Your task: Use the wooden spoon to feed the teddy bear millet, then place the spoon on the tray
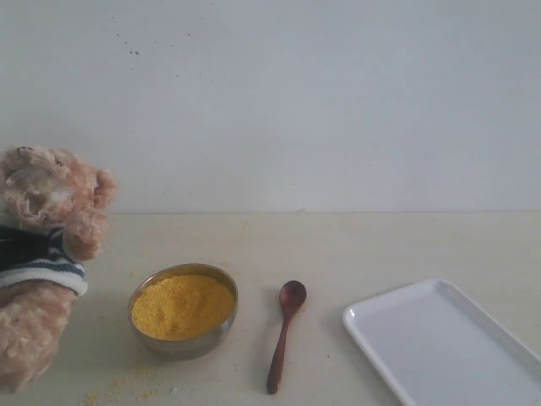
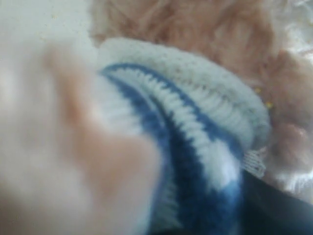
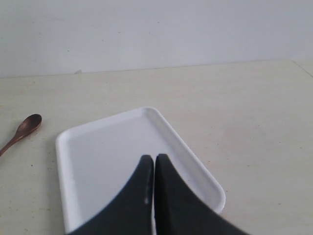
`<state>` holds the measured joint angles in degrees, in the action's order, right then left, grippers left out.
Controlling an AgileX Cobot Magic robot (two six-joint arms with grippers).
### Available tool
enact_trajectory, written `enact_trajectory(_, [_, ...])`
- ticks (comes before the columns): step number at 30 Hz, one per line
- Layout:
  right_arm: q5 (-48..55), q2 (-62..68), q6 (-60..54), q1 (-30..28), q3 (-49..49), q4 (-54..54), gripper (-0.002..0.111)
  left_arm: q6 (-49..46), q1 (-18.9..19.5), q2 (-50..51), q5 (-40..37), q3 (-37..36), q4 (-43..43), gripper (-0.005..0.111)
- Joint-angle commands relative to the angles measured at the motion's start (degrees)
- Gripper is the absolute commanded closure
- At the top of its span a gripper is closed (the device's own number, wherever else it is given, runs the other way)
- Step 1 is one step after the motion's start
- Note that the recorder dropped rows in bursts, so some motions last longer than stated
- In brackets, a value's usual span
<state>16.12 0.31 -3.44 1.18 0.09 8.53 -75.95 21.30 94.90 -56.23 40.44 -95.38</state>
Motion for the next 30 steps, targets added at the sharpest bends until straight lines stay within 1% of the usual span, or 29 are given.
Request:
enact_trajectory(1, [-8.1, -0.3, 5.1, 0.0, -0.1, 10.3, 0.108, -0.4, 0.1, -0.3, -2.2, -0.2, -4.4, 0.103])
enact_trajectory(4, [-12.4, -0.3, 9.0, 0.0, -0.1, 22.3, 0.108, -2.8, 0.1, -0.3, -2.2, -0.2, -4.6, 0.103])
enact_trajectory(7, [-12.9, -0.3, 10.5, 0.0, -0.1, 30.2, 0.108, -4.5, 0.1, -0.3, -2.2, -0.2, -4.6, 0.103])
enact_trajectory(10, [-13.1, -0.3, 12.3, 0.0, -0.1, 33.3, 0.108, -6.4, 0.1, -0.3, -2.1, -0.2, -4.6, 0.103])
enact_trajectory(11, [-12.1, -0.3, 14.5, 0.0, -0.1, 34.3, 0.108, -6.4, 0.1, -0.3, -2.1, -0.2, -4.6, 0.103])
enact_trajectory(14, [-10.7, -0.3, 26.5, 0.0, -0.1, 42.7, 0.108, -5.9, 0.1, -0.3, -2.4, -0.2, -4.6, 0.103])
enact_trajectory(15, [-10.7, -0.3, 29.3, 0.0, -0.1, 43.6, 0.108, -5.2, 0.1, -0.3, -2.8, -0.2, -4.6, 0.103])
enact_trajectory(17, [-12.3, -0.3, 31.3, 0.0, -0.1, 43.6, 0.108, -3.7, 0.1, -0.3, -2.8, -0.2, -4.6, 0.103])
enact_trajectory(19, [-17.4, -0.3, 32.3, 0.0, -0.1, 43.6, 0.108, -3.5, 0.1, -0.3, -2.8, -0.2, -4.6, 0.103])
enact_trajectory(21, [-25.3, -0.3, 35.4, 0.0, -0.1, 43.6, 0.108, -3.5, 0.1, -0.3, -2.8, -0.2, -4.6, 0.103])
enact_trajectory(22, [-33.1, -0.3, 43.8, 0.0, -0.1, 43.6, 0.108, -3.5, 0.1, -0.3, -2.8, -0.2, -4.6, 0.103])
enact_trajectory(23, [-36.3, -0.3, 49.6, 0.0, -0.1, 43.6, 0.108, -3.5, 0.1, -0.3, -2.8, -0.2, -4.6, 0.103])
enact_trajectory(24, [-39.4, -0.3, 59.8, 0.0, -0.1, 43.6, 0.108, -3.1, 0.1, -0.3, -2.8, -0.2, -4.6, 0.103])
enact_trajectory(26, [-41.6, -0.3, 66.7, 0.0, -1.9, 43.6, 0.108, -2.9, 0.1, -0.3, -2.8, -0.2, -4.6, 0.103])
enact_trajectory(28, [-46.1, 0.1, 65.1, 0.0, -5.1, 43.5, 0.108, -2.9, 0.1, -0.3, -2.8, -0.2, -4.6, 0.103])
enact_trajectory(30, [-51.7, 3.3, 60.2, 0.0, -8.6, 43.4, 0.108, -2.9, 0.1, -0.3, -2.8, -0.2, -4.6, 0.103])
